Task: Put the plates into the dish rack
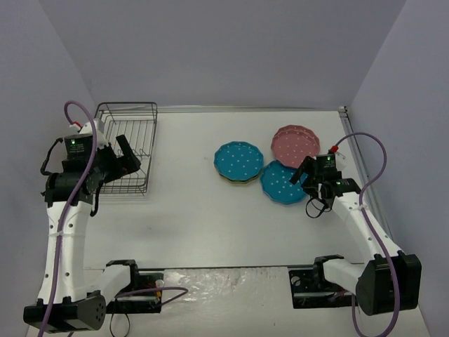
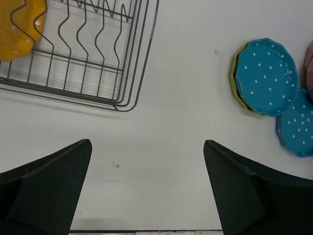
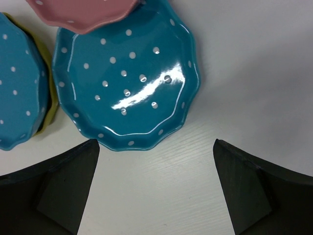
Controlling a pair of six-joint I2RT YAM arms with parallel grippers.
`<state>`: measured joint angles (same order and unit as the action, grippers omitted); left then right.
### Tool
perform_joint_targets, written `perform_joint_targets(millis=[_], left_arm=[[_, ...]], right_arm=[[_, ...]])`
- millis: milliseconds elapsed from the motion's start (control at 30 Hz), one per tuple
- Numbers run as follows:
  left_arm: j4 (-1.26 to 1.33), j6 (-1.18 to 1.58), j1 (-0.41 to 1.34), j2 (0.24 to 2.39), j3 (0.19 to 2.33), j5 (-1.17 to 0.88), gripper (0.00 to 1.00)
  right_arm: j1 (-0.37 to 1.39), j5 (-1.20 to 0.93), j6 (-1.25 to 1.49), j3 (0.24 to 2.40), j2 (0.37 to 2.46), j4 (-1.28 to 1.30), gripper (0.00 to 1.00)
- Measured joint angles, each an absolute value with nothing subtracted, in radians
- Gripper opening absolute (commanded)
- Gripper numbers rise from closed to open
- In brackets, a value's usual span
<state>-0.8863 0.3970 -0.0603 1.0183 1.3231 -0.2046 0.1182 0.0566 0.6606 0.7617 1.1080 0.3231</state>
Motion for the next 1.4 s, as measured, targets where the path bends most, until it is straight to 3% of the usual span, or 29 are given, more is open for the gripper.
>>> perform_joint_targets(millis=[333, 800, 1400], left_arm=[[-0.872, 0.409, 0.013, 0.993, 1.237, -0.229, 0.97], [-0.856, 0.424, 0.096, 0.987, 1.198, -0.246, 0.97], [-0.856, 0.424, 0.096, 0.987, 1.198, -0.247, 0.97]], right_arm=[[0.117, -0.091, 0.796, 0.758, 1.109, 0.107, 0.97], [0.081, -0.219, 0.992, 0.649, 1.323, -0.282, 0.96], [0.012, -0.213, 1.165, 0.443, 1.454, -0.705, 0.93]])
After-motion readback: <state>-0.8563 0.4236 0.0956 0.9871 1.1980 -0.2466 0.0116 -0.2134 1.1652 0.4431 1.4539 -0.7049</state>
